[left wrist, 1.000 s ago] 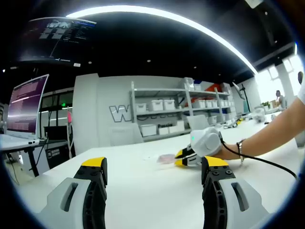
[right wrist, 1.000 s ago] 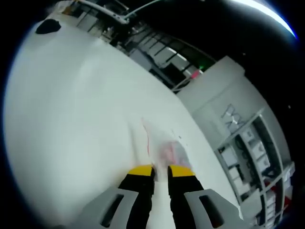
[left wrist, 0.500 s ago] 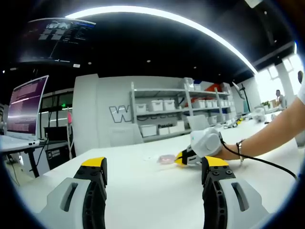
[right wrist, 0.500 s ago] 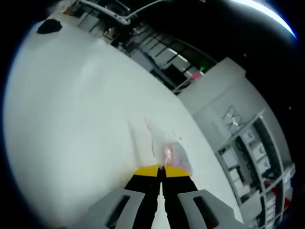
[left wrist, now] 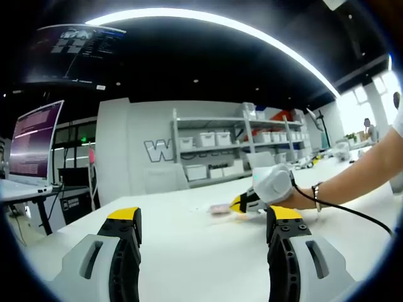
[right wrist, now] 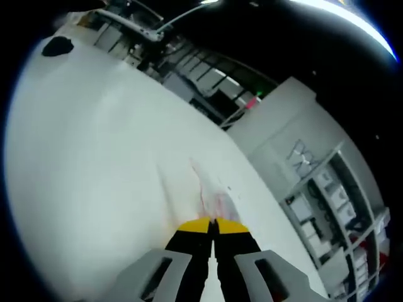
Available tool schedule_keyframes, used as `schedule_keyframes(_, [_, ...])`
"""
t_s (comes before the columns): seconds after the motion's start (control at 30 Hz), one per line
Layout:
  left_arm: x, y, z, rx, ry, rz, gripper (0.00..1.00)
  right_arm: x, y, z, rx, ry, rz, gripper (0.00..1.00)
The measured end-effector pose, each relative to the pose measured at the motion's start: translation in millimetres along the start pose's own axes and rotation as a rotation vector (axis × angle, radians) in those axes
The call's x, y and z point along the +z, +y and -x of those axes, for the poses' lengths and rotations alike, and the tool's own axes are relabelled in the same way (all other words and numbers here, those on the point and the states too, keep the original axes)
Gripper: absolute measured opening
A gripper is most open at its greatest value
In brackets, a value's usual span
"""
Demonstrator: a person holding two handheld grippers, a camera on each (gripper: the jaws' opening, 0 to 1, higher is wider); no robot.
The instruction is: Open the resealable bag by pulling the two sides of the seal apart until the entire bag opening is separated and visibly accessible.
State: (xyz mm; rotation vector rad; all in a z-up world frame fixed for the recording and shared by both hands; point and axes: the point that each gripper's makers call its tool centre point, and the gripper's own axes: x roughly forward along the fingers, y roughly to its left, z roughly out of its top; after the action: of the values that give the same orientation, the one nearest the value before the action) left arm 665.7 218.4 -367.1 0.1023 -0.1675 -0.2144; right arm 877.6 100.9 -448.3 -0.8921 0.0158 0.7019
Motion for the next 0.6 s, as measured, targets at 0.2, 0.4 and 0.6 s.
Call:
schedule_keyframes(0.2, [0.9,-0.8,-2,-0.004,-0.002,-0.002,0.81,2.8,-3,2,-0.010,-0.012,-0.030,0.00])
schedule_keyframes(0.4, [0.6,-0.2,-2,-0.006,0.000,-0.001,0.81,9.9,-11,2,-0.028,-0.036,-0.049,0.00])
schedule_keyframes(0.6, [2.0,1.0,-2,-0.003,-0.004,-0.003,0.81,17.4,-23,4,-0.063,-0.062,-0.067,0.00])
